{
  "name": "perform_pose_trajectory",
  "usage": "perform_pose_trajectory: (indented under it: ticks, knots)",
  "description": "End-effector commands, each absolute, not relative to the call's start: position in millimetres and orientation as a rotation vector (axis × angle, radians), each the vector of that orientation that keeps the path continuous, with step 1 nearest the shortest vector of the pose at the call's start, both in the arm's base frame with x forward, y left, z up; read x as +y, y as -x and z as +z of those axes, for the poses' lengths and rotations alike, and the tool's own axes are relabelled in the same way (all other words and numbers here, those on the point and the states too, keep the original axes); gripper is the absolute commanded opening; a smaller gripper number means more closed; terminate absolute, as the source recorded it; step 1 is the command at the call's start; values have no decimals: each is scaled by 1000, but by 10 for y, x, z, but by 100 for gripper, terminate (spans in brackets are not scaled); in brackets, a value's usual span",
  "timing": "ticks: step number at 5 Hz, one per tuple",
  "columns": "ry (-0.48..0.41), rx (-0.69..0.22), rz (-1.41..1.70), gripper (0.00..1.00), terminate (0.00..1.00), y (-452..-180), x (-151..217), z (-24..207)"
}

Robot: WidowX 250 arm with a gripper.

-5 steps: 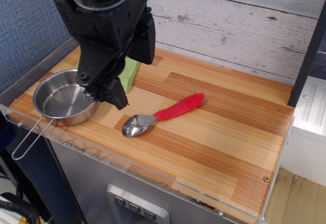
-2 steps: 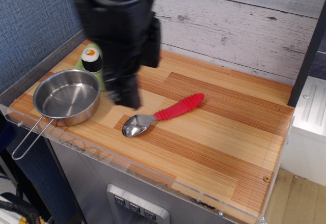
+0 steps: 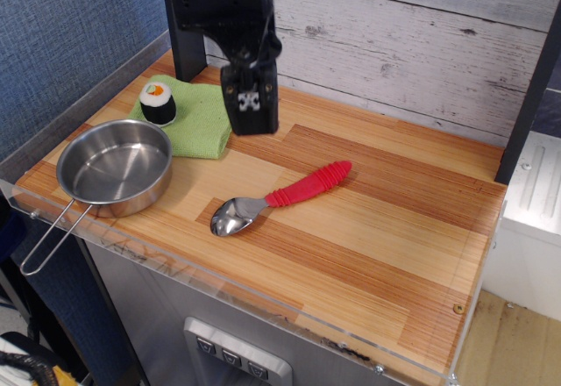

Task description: Place the spatula on the front edge of the table

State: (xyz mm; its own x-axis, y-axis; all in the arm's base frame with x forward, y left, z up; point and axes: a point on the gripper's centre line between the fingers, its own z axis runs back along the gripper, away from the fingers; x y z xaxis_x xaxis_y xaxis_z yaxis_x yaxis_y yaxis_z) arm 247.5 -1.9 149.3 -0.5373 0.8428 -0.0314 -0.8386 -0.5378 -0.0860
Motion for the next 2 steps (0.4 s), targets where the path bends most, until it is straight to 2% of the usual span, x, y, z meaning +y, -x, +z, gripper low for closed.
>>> perform_pose_trajectory:
  ticks: [1,2]
  knots:
    - [350,149,2538,100,0,-2531,335,1397]
    - [380,184,2545,100,0,-2549,327,1194]
